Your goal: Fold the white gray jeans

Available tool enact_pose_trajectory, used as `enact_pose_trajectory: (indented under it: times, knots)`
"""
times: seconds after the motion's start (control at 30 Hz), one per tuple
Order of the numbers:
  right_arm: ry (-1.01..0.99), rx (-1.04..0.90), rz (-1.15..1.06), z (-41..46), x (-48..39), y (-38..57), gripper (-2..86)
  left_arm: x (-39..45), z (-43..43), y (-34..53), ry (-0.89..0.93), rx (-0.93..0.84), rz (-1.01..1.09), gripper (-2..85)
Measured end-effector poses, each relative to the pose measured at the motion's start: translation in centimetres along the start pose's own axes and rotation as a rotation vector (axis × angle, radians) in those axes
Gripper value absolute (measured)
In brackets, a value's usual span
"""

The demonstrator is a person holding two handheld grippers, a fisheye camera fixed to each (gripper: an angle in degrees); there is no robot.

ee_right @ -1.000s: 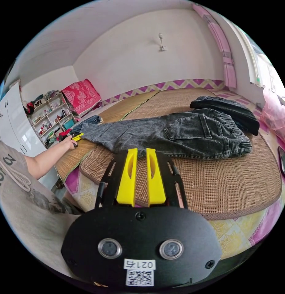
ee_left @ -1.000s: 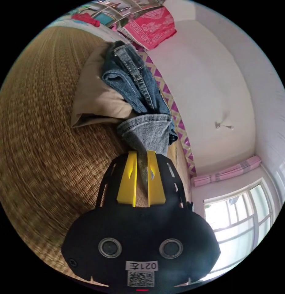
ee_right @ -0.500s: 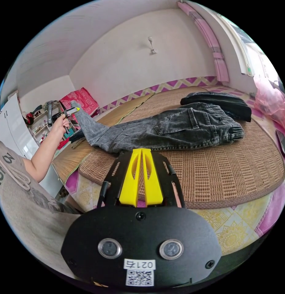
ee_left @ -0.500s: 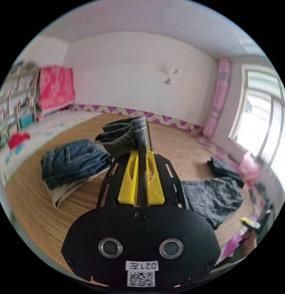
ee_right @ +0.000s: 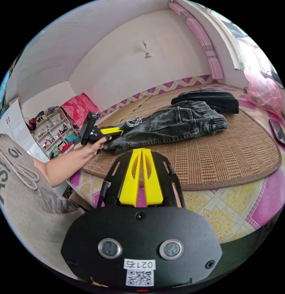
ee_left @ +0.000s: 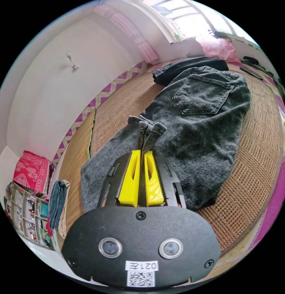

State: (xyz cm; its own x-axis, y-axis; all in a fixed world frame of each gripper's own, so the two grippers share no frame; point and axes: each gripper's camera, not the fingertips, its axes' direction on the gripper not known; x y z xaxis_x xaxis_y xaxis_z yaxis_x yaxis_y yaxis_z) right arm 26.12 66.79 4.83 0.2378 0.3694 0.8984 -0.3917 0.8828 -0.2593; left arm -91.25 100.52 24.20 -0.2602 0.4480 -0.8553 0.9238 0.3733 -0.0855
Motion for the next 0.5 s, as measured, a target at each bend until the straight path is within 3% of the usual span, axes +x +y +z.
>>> enact_pose_trajectory:
  times: [0.23,0.3,0.37,0.47,0.5]
  knots:
    - [-0.021,0.001,0.043,0.0,1.2,-1.7,-0.3,0.8,-0.3,-3.0,-0.034,0.018,0.087,-0.7]
    - [-0.004,0.008,0.109,-0.3,2.1,-2.5,0.2,1.1,1.2,-3.5,-0.013,-0.048,0.134,-0.5]
    - [0.013,0.036,0.238,-1.1,3.9,-3.2,4.7,0.6,0.4,-4.0,-0.024,-0.001,0.134,-0.1]
    - [-0.03,0.092,0.403,-1.7,6.8,-3.9,12.0,-1.2,-0.8,-4.4,0.093,0.099,0.103,1.8]
    - [-0.037,0.1,0.438,-1.7,7.5,-4.1,12.4,-2.0,0.2,-4.5,0.213,0.081,0.094,4.1]
